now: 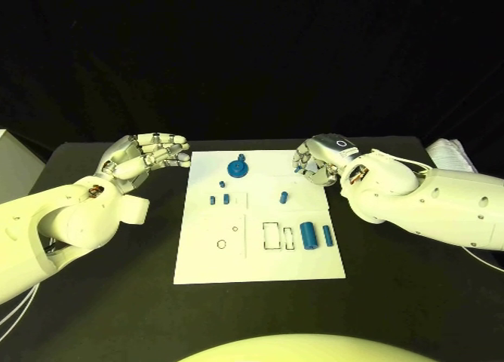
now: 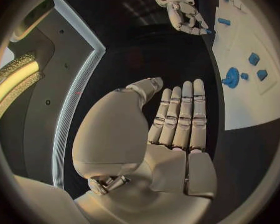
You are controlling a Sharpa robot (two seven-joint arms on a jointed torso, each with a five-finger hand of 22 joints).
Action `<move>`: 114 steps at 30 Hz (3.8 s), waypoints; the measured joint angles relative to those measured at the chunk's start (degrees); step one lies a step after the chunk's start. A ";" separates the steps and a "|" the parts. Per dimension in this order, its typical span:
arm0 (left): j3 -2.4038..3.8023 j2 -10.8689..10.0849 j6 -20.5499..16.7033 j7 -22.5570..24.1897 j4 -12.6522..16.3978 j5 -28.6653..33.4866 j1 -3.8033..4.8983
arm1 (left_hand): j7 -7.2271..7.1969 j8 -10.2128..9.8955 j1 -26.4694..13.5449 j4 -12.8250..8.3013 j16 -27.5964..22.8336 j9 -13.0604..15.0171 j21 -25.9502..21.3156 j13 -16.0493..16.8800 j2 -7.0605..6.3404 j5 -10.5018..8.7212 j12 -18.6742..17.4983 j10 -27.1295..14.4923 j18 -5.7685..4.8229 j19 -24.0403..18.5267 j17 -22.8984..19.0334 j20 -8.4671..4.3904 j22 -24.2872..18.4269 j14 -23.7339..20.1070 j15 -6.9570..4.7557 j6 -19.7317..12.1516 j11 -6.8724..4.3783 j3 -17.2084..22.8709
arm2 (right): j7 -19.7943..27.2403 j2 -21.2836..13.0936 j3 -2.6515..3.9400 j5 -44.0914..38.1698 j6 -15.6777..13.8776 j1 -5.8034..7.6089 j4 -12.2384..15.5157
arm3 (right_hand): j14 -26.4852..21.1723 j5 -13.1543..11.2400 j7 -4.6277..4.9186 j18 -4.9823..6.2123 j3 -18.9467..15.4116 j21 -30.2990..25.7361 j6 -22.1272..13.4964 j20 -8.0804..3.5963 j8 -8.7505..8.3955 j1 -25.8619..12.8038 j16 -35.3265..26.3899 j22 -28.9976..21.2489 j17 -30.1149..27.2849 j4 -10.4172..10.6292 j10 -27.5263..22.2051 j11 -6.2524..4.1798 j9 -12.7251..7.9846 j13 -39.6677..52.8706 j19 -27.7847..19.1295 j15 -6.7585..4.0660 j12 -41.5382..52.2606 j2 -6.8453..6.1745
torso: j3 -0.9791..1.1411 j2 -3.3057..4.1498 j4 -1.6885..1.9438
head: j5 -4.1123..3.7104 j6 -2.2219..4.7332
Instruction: Assemble the parts on the task board
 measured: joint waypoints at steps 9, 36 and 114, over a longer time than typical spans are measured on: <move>0.00 0.24 0.14 -0.09 -0.11 0.00 0.00 | 0.00 0.00 0.00 0.00 0.00 0.00 0.00 -0.01 0.00 0.00 0.00 0.00 0.00 0.00 0.05 0.00 0.00 0.00 0.00 0.00 0.00 0.00 | 0.19 -0.24 0.07 2.49 -2.09 -0.34 5.88 | 0.00 0.08 -0.05 0.00 0.17 0.00 -0.08 0.00 -0.01 -0.01 0.00 0.14 0.00 -0.19 0.16 0.16 0.38 -0.03 0.00 0.00 -0.23 -0.01 | -0.03 0.04 0.07 | 0.72 -0.03; -0.02 -0.05 0.31 -0.42 0.49 -0.01 0.02 | 0.20 0.00 0.00 -0.16 0.00 0.00 0.00 -0.02 0.00 0.00 0.00 0.01 0.00 0.00 0.11 -0.01 0.01 0.00 0.00 0.20 -0.01 -0.16 | 0.11 9.33 -0.85 2.71 1.22 -4.77 8.08 | 0.00 0.77 -0.12 0.00 0.41 0.00 -0.44 0.01 0.09 -0.41 0.00 -0.01 -0.28 -0.71 0.16 0.16 0.51 0.11 0.00 0.00 -0.91 0.34 | -0.10 0.15 0.11 | 4.26 -1.12; -0.02 0.19 0.54 -0.70 0.54 -0.03 0.02 | 0.19 0.25 0.00 -0.16 0.00 0.00 0.00 -0.02 0.00 0.00 0.20 -0.41 0.00 0.00 0.33 -0.01 0.01 -0.42 0.00 0.19 -0.01 -0.16 | -2.07 14.89 -1.64 -4.10 6.78 -7.02 4.05 | 0.00 0.71 0.33 0.00 0.26 -1.30 -0.69 0.02 0.08 -1.00 -0.66 -0.62 -1.13 -1.48 0.25 0.07 0.90 0.17 -0.01 0.01 -1.62 0.00 | -0.06 0.14 0.09 | 5.67 -3.74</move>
